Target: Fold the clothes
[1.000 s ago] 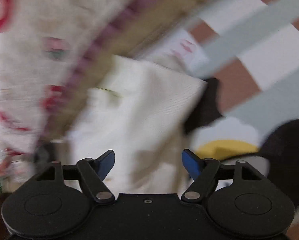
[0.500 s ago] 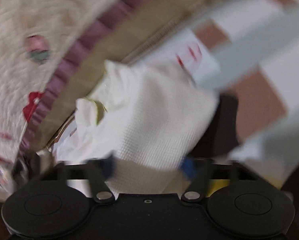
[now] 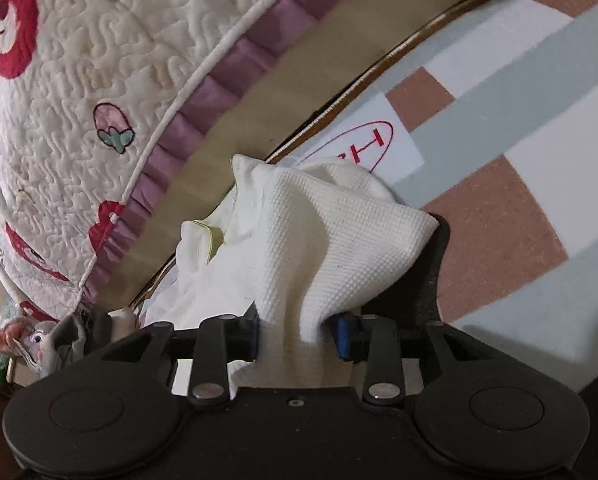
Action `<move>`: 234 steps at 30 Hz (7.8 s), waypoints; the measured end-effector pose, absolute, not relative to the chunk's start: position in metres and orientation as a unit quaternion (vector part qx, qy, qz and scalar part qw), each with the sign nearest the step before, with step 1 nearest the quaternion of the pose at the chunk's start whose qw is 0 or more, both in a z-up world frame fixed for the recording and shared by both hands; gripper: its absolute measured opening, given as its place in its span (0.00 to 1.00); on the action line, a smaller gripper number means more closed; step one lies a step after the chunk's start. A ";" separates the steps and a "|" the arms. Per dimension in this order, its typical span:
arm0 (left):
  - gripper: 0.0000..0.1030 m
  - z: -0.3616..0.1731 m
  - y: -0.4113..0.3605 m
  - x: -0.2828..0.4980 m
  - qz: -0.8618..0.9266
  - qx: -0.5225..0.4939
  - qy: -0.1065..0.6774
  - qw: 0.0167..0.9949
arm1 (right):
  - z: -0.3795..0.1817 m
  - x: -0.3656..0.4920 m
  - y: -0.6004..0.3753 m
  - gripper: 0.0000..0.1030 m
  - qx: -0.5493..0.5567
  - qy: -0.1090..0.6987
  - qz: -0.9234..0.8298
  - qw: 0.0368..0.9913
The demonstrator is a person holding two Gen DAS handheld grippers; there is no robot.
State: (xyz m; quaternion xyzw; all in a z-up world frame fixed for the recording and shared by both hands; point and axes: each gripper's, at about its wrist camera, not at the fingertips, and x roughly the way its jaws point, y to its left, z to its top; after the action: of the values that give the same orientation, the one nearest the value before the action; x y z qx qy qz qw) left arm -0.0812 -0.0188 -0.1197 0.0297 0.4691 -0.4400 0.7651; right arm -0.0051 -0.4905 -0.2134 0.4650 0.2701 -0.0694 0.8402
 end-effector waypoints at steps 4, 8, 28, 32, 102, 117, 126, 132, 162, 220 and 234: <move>0.21 -0.119 -0.020 -0.084 -0.447 0.041 0.459 0.767 | -0.199 -0.004 -0.481 0.14 0.441 0.239 -0.044 0.864; 0.09 -0.116 -0.020 -0.086 -0.453 0.053 0.449 0.769 | -0.186 -0.004 -0.476 0.14 0.411 0.227 -0.027 0.882; 0.03 -0.063 0.100 -0.109 -0.414 -0.005 0.348 0.841 | -0.084 0.102 -0.343 0.13 0.264 0.331 0.005 0.906; 0.02 -0.081 0.135 -0.106 -0.379 -0.048 0.363 0.850 | -0.103 0.153 -0.289 0.13 0.205 0.379 0.012 0.902; 0.40 -0.080 0.181 -0.111 -0.292 -0.022 0.449 0.844 | -0.125 -0.219 -0.127 0.05 0.025 0.508 0.191 0.839; 0.07 -0.079 0.173 -0.111 -0.291 -0.021 0.451 0.843 | -0.149 -0.207 -0.139 0.07 0.092 0.517 0.171 0.833; 0.10 -0.085 0.201 -0.116 -0.230 -0.046 0.504 0.831 | -0.130 -0.224 -0.159 0.07 0.184 0.541 0.225 0.789; 0.40 -0.075 0.227 -0.122 -0.193 -0.069 0.495 0.844 | -0.133 -0.219 -0.184 0.50 0.239 0.533 0.190 0.789; 0.12 -0.135 0.191 -0.081 -0.325 -0.211 0.508 0.769 | -0.185 -0.182 -0.192 0.17 0.405 0.494 0.217 0.738; 0.39 -0.030 0.094 -0.029 -0.368 0.079 0.421 0.826 | -0.084 -0.105 -0.238 0.38 0.213 0.409 0.127 0.878; 0.37 -0.114 0.013 0.067 -0.333 0.041 0.470 0.817 | -0.126 0.030 -0.228 0.38 0.036 0.337 0.099 0.935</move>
State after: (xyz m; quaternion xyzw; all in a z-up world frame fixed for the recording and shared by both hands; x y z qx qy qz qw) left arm 0.0672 0.0129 -0.1143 0.0406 0.4699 -0.3328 0.8166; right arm 0.0304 -0.2276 -0.1260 0.0360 0.3373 0.0990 0.9355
